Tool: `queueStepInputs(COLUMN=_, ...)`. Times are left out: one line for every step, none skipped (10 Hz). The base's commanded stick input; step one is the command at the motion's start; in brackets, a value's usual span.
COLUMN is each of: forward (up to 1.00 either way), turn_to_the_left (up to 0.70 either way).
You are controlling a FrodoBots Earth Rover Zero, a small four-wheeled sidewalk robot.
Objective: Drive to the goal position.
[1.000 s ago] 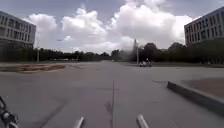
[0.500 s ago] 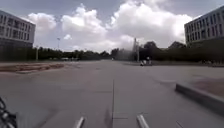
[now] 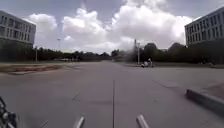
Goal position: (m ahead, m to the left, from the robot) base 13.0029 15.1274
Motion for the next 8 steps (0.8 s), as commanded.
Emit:
queueStepInputs(forward=0.7, turn_to_the_left=0.0)
queueStepInputs(forward=0.7, turn_to_the_left=0.0)
queueStepInputs(forward=0.7, turn_to_the_left=0.0)
queueStepInputs(forward=0.7, turn_to_the_left=0.0)
queueStepInputs(forward=0.7, turn_to_the_left=0.0)
queueStepInputs(forward=0.7, turn_to_the_left=0.0)
queueStepInputs(forward=0.7, turn_to_the_left=0.0)
queueStepInputs(forward=0.7, turn_to_the_left=0.0)
